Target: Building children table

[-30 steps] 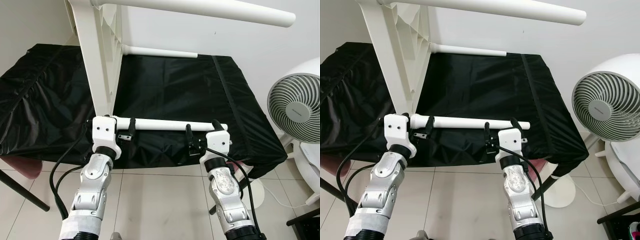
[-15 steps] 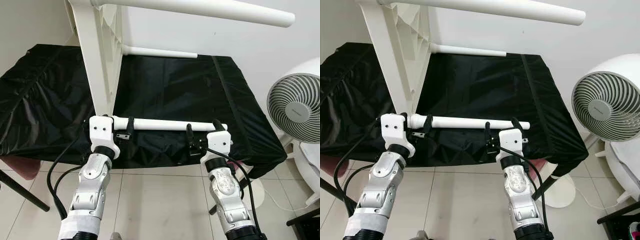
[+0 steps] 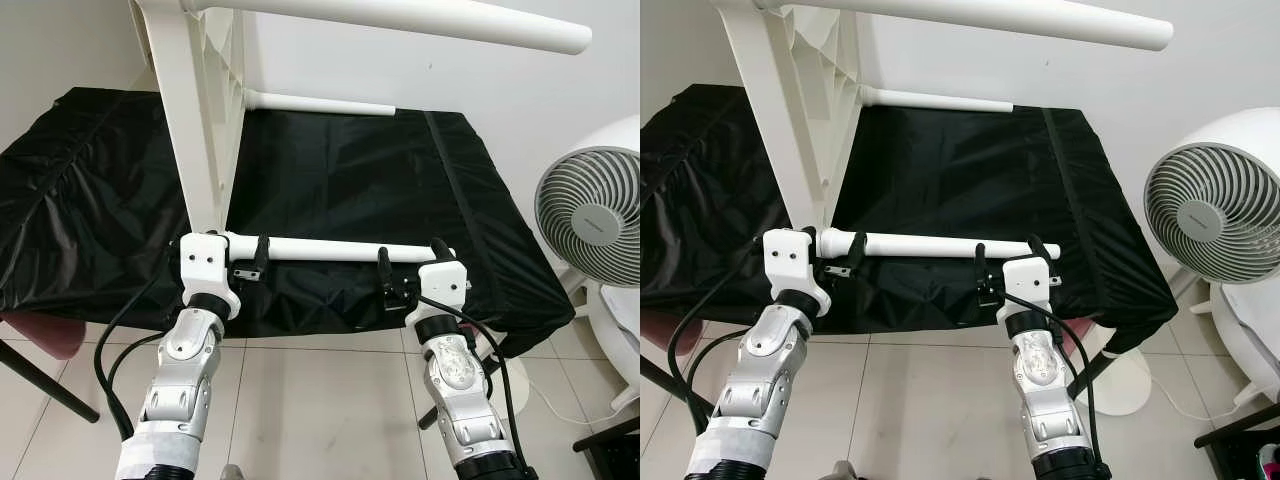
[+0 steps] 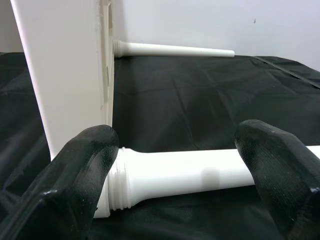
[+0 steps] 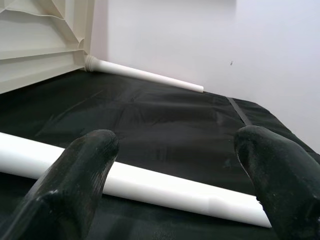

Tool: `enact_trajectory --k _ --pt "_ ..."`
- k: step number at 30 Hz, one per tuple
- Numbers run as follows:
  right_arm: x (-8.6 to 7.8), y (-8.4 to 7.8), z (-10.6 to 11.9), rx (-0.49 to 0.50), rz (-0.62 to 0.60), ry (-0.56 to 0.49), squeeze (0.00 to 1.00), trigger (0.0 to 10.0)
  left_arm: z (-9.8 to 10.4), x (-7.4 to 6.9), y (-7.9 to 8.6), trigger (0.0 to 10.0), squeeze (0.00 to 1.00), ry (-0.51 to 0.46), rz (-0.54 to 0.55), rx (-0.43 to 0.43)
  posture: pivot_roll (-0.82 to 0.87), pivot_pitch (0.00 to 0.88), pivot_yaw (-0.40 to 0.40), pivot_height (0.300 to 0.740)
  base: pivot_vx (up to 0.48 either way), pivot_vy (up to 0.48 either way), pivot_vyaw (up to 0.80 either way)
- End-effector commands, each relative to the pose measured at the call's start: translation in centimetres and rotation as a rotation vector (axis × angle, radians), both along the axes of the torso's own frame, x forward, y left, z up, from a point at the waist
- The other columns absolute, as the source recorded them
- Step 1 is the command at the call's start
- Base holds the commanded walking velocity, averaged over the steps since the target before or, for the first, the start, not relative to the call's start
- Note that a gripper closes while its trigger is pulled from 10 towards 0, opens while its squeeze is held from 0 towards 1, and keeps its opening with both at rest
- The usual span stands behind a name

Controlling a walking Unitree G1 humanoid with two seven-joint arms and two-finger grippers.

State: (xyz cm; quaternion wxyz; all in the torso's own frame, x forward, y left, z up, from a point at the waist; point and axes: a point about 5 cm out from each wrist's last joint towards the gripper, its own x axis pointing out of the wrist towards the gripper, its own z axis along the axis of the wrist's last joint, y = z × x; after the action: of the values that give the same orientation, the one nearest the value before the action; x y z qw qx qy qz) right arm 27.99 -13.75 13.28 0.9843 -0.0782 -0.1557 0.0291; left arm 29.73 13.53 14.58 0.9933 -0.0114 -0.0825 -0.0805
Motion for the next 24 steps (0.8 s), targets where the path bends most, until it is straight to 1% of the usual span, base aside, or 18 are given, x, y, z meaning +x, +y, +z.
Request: enact_trajectory --k 1,4,6,7,9,11,12,13,14,15,17,19,20,22,23,24 --pt "-0.1 -0.1 0.0 0.003 0.002 -0.004 0.00 10.0 0.2 -0.3 -0.2 10.0 0.00 -0.019 -0.025 -0.003 0.12 0.026 -0.014 0.740 0.000 0.000 0.00" --pt "0.0 -0.2 0.2 -0.007 -0.002 -0.011 0.00 10.0 0.2 -0.3 -0.3 10.0 0.00 -0.017 -0.035 0.005 0.12 0.024 -0.015 0.740 0.000 0.000 0.00" --pt "0.3 -0.5 0.7 -0.023 -0.022 -0.031 0.00 10.0 0.3 -0.2 -0.7 10.0 0.00 -0.012 -0.057 0.017 0.12 0.024 -0.017 0.740 0.000 0.000 0.00" --pt "0.6 -0.8 1.2 -0.040 -0.051 -0.044 0.00 10.0 0.3 -0.1 -1.0 10.0 0.00 -0.003 -0.073 0.025 0.12 0.024 -0.017 0.740 0.000 0.000 0.00" --pt "0.6 -0.8 1.2 -0.040 -0.051 -0.044 0.00 10.0 0.3 -0.1 -1.0 10.0 0.00 -0.003 -0.073 0.025 0.12 0.024 -0.017 0.740 0.000 0.000 0.00" --pt "1.8 -1.7 2.8 -0.090 -0.109 -0.091 0.00 10.0 0.5 0.0 -1.9 10.0 0.00 0.003 -0.114 0.049 0.11 0.029 -0.018 0.740 0.000 0.000 0.00" --pt "1.8 -1.7 2.8 -0.090 -0.109 -0.091 0.00 10.0 0.5 0.0 -1.9 10.0 0.00 0.003 -0.114 0.049 0.11 0.029 -0.018 0.740 0.000 0.000 0.00" --pt "2.4 -2.1 3.9 -0.114 -0.125 -0.131 0.00 10.0 0.8 0.1 -2.3 10.0 0.00 -0.001 -0.136 0.054 0.10 0.033 -0.019 0.740 0.000 0.000 0.00" --pt "2.4 -2.1 3.9 -0.114 -0.125 -0.131 0.00 10.0 0.8 0.1 -2.3 10.0 0.00 -0.001 -0.136 0.054 0.10 0.033 -0.019 0.740 0.000 0.000 0.00" --pt "3.1 -2.5 5.1 -0.135 -0.140 -0.170 0.00 10.0 1.1 0.3 -2.5 10.0 0.00 -0.006 -0.155 0.048 0.10 0.037 -0.020 0.740 0.000 0.000 0.00" --pt "3.1 -2.5 5.1 -0.135 -0.140 -0.170 0.00 10.0 1.1 0.3 -2.5 10.0 0.00 -0.006 -0.155 0.048 0.10 0.037 -0.020 0.740 0.000 0.000 0.00" --pt "4.2 -3.4 7.4 -0.170 -0.184 -0.254 0.00 10.0 1.8 0.6 -2.8 10.0 0.00 -0.014 -0.185 0.022 0.09 0.054 -0.034 0.740 0.000 0.000 0.00" --pt "4.2 -3.4 7.4 -0.170 -0.184 -0.254 0.00 10.0 1.8 0.6 -2.8 10.0 0.00 -0.014 -0.185 0.022 0.09 0.054 -0.034 0.740 0.000 0.000 0.00" --pt "5.0 -3.8 9.1 -0.188 -0.225 -0.310 0.00 10.0 2.0 0.7 -2.8 10.0 0.00 -0.017 -0.200 0.016 0.09 0.070 -0.044 0.740 0.000 0.000 0.00" --pt "5.0 -3.8 9.1 -0.188 -0.225 -0.310 0.00 10.0 2.0 0.7 -2.8 10.0 0.00 -0.017 -0.200 0.016 0.09 0.070 -0.044 0.740 0.000 0.000 0.00" --pt "5.4 -3.9 9.9 -0.197 -0.250 -0.344 0.00 10.0 1.8 0.8 -2.8 10.0 0.00 -0.005 -0.206 0.008 0.09 0.070 -0.044 0.740 0.000 0.000 0.00"
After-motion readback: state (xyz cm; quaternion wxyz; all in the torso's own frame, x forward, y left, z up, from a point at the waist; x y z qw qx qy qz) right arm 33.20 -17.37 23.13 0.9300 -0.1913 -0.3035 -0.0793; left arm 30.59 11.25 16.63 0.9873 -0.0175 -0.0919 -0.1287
